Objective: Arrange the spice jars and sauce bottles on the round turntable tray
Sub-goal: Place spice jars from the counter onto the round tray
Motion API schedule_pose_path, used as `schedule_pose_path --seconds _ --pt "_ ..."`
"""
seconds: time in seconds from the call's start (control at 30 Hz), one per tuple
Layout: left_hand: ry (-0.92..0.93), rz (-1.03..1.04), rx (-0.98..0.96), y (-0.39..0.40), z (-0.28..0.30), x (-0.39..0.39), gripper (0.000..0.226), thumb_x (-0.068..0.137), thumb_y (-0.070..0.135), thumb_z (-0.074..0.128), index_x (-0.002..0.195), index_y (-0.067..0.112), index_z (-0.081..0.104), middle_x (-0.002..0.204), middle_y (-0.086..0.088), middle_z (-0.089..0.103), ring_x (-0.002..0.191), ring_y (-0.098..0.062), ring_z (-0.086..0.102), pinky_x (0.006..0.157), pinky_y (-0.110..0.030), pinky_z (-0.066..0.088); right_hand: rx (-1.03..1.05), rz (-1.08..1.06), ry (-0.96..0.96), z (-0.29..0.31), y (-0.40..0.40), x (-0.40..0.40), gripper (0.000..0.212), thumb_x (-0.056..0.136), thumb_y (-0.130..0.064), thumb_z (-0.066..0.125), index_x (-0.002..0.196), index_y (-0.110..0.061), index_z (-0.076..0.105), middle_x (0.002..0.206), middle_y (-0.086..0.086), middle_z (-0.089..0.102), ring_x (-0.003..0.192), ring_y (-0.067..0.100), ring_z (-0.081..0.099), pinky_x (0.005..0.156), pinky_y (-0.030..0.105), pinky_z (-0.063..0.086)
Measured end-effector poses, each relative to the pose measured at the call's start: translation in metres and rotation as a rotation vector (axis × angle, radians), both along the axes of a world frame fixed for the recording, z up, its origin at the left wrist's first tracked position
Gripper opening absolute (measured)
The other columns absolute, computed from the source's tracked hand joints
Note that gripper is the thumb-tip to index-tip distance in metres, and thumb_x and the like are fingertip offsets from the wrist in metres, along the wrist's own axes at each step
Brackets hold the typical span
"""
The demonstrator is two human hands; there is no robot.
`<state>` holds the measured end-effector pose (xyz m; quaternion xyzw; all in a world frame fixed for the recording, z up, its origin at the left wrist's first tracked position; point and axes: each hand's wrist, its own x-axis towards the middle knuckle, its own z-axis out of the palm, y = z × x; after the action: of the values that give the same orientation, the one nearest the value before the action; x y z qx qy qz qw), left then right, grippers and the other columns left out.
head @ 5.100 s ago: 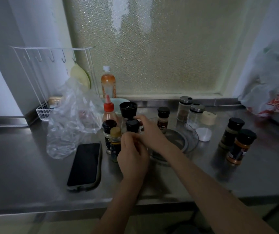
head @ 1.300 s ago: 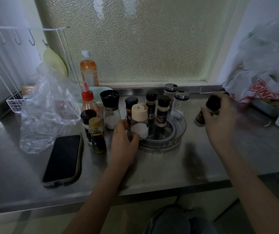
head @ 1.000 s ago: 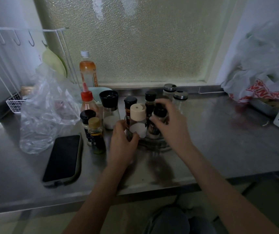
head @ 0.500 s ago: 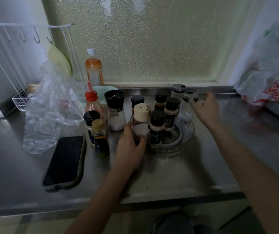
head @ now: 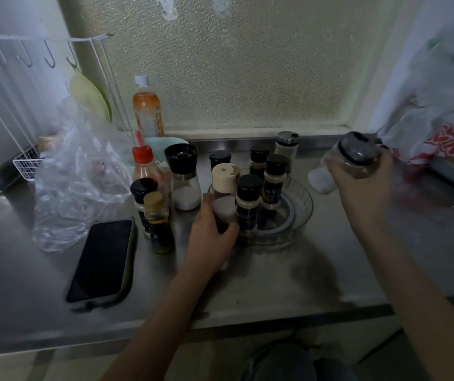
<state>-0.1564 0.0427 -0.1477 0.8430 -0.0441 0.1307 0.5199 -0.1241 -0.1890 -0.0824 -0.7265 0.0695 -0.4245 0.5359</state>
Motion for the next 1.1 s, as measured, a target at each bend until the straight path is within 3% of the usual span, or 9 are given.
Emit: schedule_pose_path --seconds 0.1,0.2,0.33,0.5,0.63,0.8,0.9,0.97,1.1 --pt "-0.014 0.033 -0.090 0.001 0.000 -0.002 0.082 0.077 0.040 0.060 0.146 0.027 0.017 0.144 -0.001 0.043 0.128 -0.014 0.045 0.102 -0.032 0.044 -0.041 0.140 0.041 0.002 0.019 -0.031 0.042 0.070 -0.026 0.080 0.102 -0.018 0.055 0.095 -0.008 0.063 0.078 -0.010 0.058 0.068 0.006 0.042" --pt "-0.029 0.077 -0.119 0.004 -0.003 -0.003 0.084 0.071 0.049 0.056 0.143 0.031 0.019 0.149 -0.004 0.034 0.136 -0.018 0.035 0.103 -0.048 0.043 -0.093 0.264 0.193 -0.006 0.048 -0.041 0.045 0.067 -0.029 0.083 0.099 -0.020 0.053 0.092 -0.009 0.063 0.079 0.000 0.058 0.061 0.005 0.044" --pt "-0.034 0.066 -0.092 0.004 -0.002 -0.006 0.080 0.075 0.045 0.059 0.144 0.031 0.019 0.149 -0.003 0.034 0.137 -0.017 0.032 0.105 -0.048 0.041 -0.182 0.357 0.264 -0.019 0.073 -0.043 0.048 0.067 -0.031 0.082 0.103 -0.024 0.050 0.101 -0.009 0.060 0.085 -0.002 0.057 0.068 0.005 0.046" --pt "-0.004 0.055 -0.124 0.005 -0.004 -0.004 0.085 0.072 0.041 0.058 0.145 0.029 0.016 0.148 -0.006 0.036 0.136 -0.019 0.034 0.107 -0.048 0.039 -0.243 0.397 0.299 -0.022 0.081 -0.051 0.035 0.077 -0.043 0.070 0.101 -0.028 0.049 0.091 -0.023 0.057 0.081 -0.013 0.056 0.067 0.005 0.046" --pt "0.015 0.058 -0.126 0.005 -0.005 0.000 0.081 0.075 0.039 0.058 0.145 0.025 0.019 0.148 -0.006 0.037 0.136 -0.020 0.034 0.106 -0.048 0.039 -0.268 0.484 0.334 -0.014 0.082 -0.052 0.030 0.085 -0.055 0.049 0.097 -0.028 0.055 0.092 -0.013 0.064 0.090 0.005 0.064 0.079 0.037 0.057" --pt "-0.001 0.061 -0.074 0.006 -0.001 0.001 0.063 0.086 0.019 0.059 0.142 0.016 0.030 0.144 -0.007 0.039 0.131 -0.021 0.038 0.108 -0.037 0.036 -0.233 0.414 0.305 -0.008 0.069 -0.041 0.023 0.094 -0.043 0.045 0.081 -0.029 0.057 0.082 -0.004 0.068 0.077 0.015 0.067 0.073 0.041 0.057" --pt "-0.046 0.064 -0.038 0.005 0.000 0.001 0.049 0.088 0.015 0.057 0.134 0.016 0.041 0.131 -0.004 0.047 0.118 -0.017 0.044 0.093 -0.024 0.034 -0.205 0.231 0.199 -0.010 0.053 -0.024 0.012 0.092 -0.032 0.053 0.089 -0.022 0.057 0.078 -0.005 0.063 0.071 0.018 0.063 0.067 0.045 0.057" --pt "-0.049 0.075 -0.044 0.005 0.000 0.002 0.044 0.087 0.015 0.058 0.130 0.016 0.045 0.126 -0.003 0.050 0.113 -0.014 0.047 0.091 -0.022 0.035 -0.213 0.176 0.191 -0.008 0.046 -0.012 0.013 0.089 -0.021 0.058 0.100 -0.015 0.056 0.079 -0.004 0.059 0.070 0.010 0.057 0.069 0.040 0.055" --pt "-0.052 0.060 -0.107 0.004 0.000 0.001 0.041 0.087 0.013 0.057 0.127 0.018 0.048 0.120 0.002 0.053 0.108 -0.010 0.050 0.091 -0.026 0.041 -0.221 0.179 0.066 0.012 0.061 -0.006 0.015 0.088 -0.008 0.053 0.103 -0.009 0.057 0.088 0.002 0.060 0.070 0.003 0.052 0.064 0.010 0.042"
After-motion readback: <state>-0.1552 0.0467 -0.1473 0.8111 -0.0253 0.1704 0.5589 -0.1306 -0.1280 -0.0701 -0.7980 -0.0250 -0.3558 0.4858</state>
